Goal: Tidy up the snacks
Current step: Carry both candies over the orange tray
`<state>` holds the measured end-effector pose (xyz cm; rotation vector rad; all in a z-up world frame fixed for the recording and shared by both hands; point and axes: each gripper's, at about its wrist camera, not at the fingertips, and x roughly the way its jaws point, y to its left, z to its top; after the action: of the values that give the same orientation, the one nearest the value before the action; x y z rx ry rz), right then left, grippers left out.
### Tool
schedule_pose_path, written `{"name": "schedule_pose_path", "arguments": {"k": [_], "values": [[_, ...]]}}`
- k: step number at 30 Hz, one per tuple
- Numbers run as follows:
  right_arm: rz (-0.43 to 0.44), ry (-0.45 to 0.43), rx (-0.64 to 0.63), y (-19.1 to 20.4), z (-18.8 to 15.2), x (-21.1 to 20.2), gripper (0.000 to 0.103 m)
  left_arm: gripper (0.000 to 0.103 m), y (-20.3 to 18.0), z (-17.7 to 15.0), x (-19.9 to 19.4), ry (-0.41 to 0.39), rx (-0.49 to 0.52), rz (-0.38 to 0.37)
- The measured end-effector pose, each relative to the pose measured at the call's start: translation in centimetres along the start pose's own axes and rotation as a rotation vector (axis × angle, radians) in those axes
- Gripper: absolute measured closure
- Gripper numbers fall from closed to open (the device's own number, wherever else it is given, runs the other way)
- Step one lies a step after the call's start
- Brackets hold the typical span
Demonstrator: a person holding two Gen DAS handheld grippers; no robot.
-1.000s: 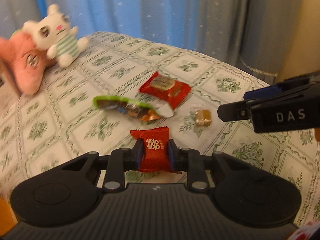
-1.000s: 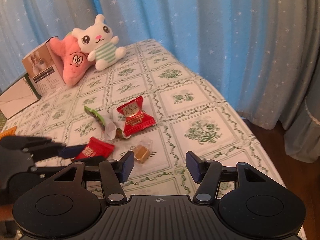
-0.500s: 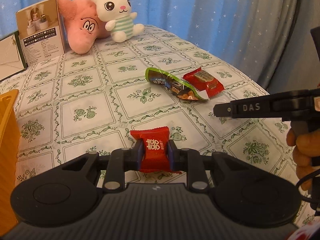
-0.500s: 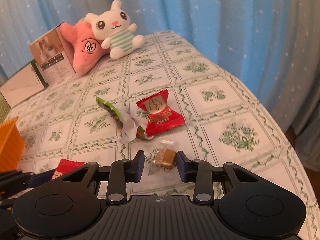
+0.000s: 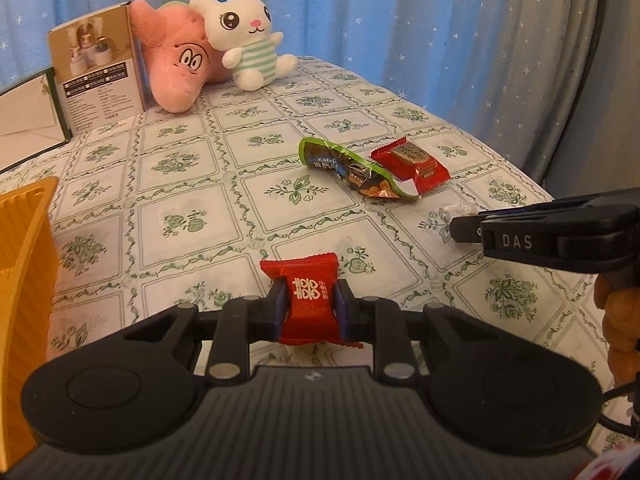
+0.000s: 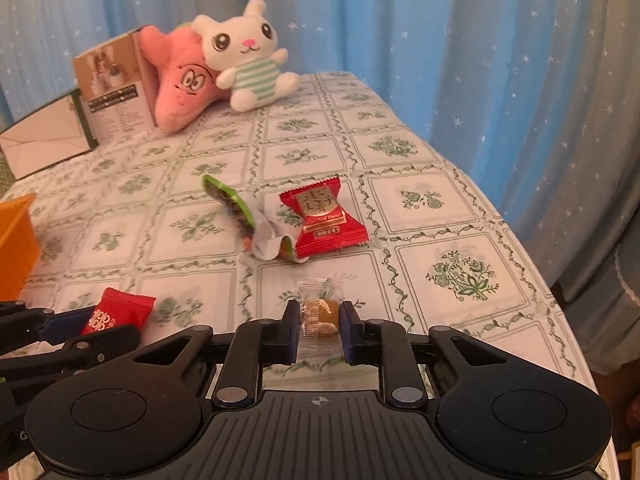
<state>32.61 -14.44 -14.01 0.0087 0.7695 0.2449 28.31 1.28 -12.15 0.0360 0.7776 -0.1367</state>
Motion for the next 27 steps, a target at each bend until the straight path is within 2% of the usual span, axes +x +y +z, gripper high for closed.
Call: {"name": "schedule_pose_path", "arguments": {"k": [17, 27], "values": [[0.06, -0.021, 0.064, 2.9, -5.4, -10.6, 0.082, 0.081, -0.5, -3.2, -10.5, -0.036, -0.095, 0.017], [0.108, -0.052, 0.029, 6.3, -6.4, -15.4, 0.082, 0.081, 0.9, -4.5, -16.6, -0.067, -0.147, 0.053]]}}
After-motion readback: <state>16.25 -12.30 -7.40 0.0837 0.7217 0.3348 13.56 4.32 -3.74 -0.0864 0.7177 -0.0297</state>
